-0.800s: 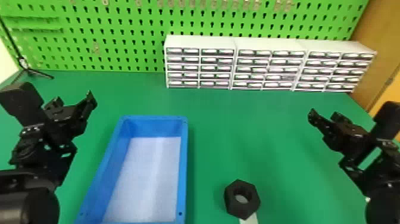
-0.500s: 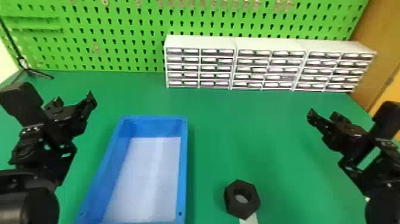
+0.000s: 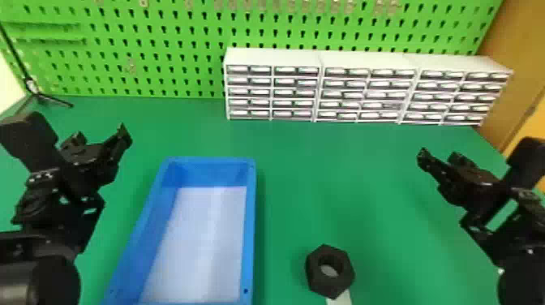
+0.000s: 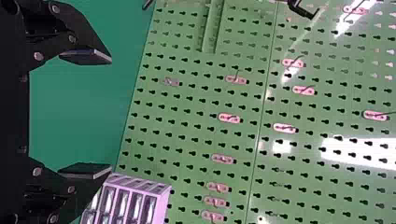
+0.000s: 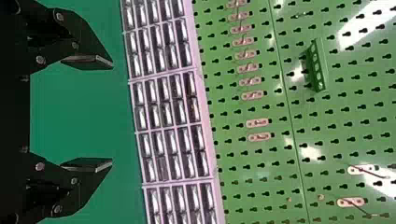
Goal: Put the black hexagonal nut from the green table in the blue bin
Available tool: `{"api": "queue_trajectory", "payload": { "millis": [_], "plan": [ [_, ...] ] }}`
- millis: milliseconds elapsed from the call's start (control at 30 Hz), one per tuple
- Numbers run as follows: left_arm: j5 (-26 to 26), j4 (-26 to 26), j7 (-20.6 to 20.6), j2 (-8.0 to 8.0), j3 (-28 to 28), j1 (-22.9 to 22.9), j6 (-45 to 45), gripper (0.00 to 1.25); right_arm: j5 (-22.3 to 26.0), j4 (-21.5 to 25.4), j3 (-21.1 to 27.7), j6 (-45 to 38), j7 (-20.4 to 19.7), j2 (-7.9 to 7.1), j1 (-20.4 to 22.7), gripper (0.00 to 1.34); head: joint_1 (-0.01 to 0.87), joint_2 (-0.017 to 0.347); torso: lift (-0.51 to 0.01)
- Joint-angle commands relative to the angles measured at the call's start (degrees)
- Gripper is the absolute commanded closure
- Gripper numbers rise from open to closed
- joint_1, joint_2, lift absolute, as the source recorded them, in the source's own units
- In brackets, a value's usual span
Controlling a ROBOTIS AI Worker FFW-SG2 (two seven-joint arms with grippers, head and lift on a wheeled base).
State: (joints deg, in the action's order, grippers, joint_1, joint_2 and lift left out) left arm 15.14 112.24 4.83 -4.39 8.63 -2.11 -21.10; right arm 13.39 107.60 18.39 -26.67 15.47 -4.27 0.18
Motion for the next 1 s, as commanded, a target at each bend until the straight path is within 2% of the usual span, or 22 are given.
{"api": "queue_trajectory", "payload": {
  "millis": [0,200,400,533,867,967],
  "plan": [
    [0.06,-0.01,0.00,0.00,0.16,0.00,0.00,0.43,0.50,1.30,-0.20,-2.78,0.00,-0.30,0.18,0.52,0.692,0.008,-0.097],
    [0.24,-0.01,0.00,0.00,0.25,-0.18,0.00,0.43,0.41,3.84,-2.49,-6.29,0.00,-1.44,0.97,0.52,0.692,0.008,-0.097],
    [0.41,0.08,-0.08,0.00,0.51,-0.18,0.09,0.43,-1.96,8.68,-3.98,-11.65,0.00,-1.35,2.20,0.52,0.692,0.008,-0.097],
    [0.59,-0.01,-0.26,0.00,0.78,-0.35,0.18,0.43,-1.96,11.05,-5.04,-14.47,-0.09,-2.15,3.16,0.52,0.692,0.008,-0.097],
    [1.29,0.08,-0.61,0.00,1.57,-0.70,0.35,0.43,-0.82,19.05,-5.12,-27.12,0.00,-3.11,4.48,0.52,0.692,0.008,-0.097],
    [1.47,0.08,-0.87,0.00,1.83,-0.79,0.35,0.43,-0.47,21.25,-5.47,-32.13,0.00,-3.90,4.48,0.52,0.692,0.008,-0.097]
  ]
}}
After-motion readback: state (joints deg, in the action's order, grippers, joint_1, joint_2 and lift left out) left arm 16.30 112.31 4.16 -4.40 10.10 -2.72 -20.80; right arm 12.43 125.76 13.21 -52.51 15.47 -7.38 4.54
